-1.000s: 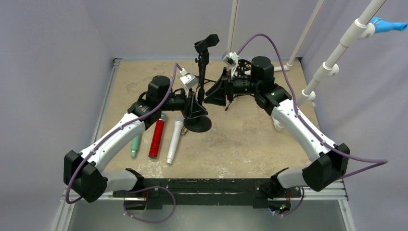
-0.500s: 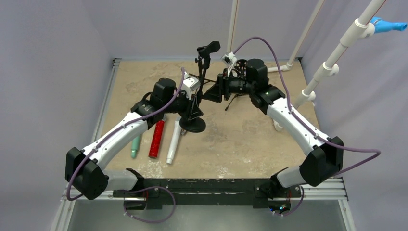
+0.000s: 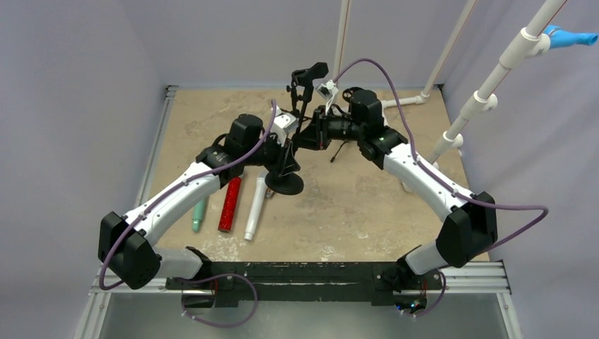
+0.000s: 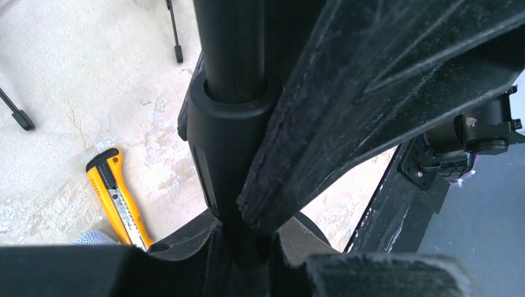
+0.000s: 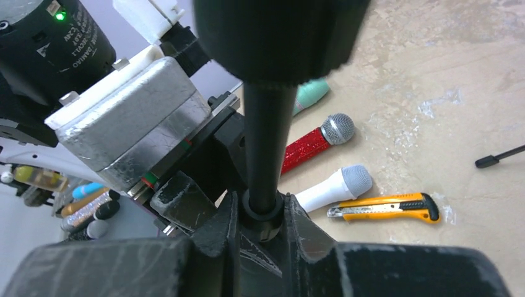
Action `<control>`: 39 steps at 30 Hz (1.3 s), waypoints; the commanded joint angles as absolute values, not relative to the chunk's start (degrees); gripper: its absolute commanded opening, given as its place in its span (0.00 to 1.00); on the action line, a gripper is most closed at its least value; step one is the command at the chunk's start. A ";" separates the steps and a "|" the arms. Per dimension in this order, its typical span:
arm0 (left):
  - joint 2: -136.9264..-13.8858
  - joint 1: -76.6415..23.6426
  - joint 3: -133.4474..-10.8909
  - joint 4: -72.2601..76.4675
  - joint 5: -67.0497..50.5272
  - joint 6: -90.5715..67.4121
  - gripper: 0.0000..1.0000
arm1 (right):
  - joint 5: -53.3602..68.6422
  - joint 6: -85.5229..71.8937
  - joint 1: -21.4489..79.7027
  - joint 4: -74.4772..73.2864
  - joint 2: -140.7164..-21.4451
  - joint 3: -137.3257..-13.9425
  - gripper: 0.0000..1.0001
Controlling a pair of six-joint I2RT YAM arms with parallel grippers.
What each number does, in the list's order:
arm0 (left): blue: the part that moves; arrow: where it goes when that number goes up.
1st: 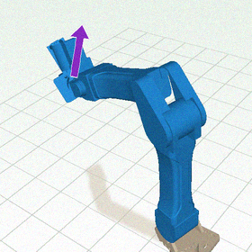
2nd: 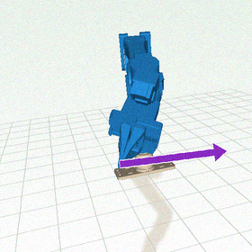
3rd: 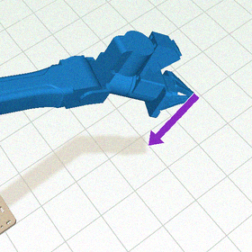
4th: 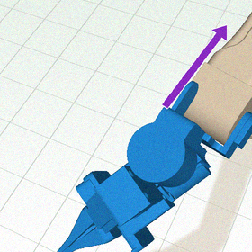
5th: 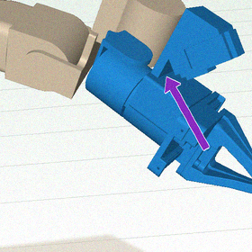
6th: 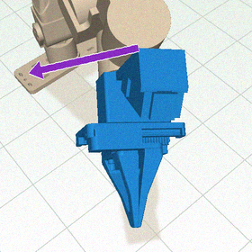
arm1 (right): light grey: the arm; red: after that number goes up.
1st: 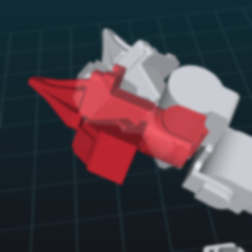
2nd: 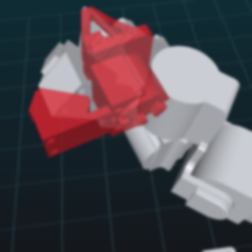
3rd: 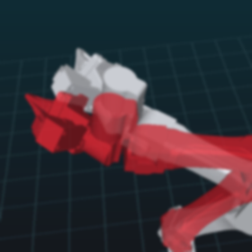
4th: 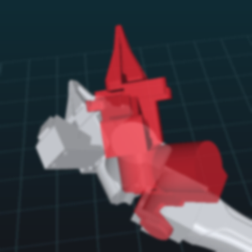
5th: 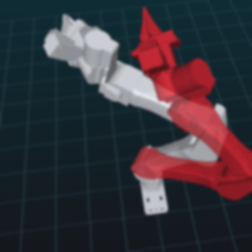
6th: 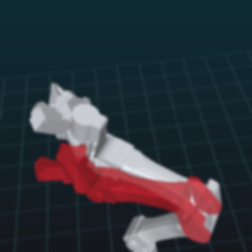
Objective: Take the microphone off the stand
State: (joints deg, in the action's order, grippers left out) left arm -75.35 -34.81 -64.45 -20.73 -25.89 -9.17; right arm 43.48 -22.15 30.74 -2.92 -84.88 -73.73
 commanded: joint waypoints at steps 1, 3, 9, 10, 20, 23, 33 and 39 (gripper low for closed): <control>-73.86 -35.04 -66.64 -14.61 -28.22 -8.66 0.00 | 43.89 -22.89 31.27 2.56 -84.44 -71.47 0.00; -72.35 -34.78 -64.83 -12.27 -32.36 -8.70 0.00 | 46.25 -21.71 31.19 3.79 -83.77 -71.06 0.00; -70.83 -31.99 -59.64 2.02 -61.25 -14.80 0.00 | 60.03 -18.26 28.12 9.37 -81.71 -70.96 0.00; -70.72 -31.93 -59.18 3.84 -64.97 -15.65 0.00 | 62.83 -18.48 27.72 11.01 -81.25 -70.73 0.00; -70.11 -32.57 -58.80 4.75 -81.67 -16.61 0.00 | 82.86 -20.35 27.51 13.52 -81.22 -73.06 0.15; -69.84 -32.84 -59.37 2.36 -81.24 -14.62 0.00 | 82.11 -20.30 27.49 12.59 -80.91 -73.50 0.38; -69.62 -32.70 -63.89 -9.38 -59.37 -9.94 0.00 | 67.32 -9.36 27.44 -8.14 -76.76 -76.98 0.44; -69.52 -32.72 -64.97 -10.37 -47.20 -10.79 0.00 | 61.00 -9.45 26.84 -11.11 -74.99 -78.24 0.46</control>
State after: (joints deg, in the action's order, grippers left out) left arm -71.61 -32.67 -61.32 -11.53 -56.77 -11.49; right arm 67.22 -11.81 27.29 -7.09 -77.10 -74.85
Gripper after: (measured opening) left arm 0.198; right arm 0.451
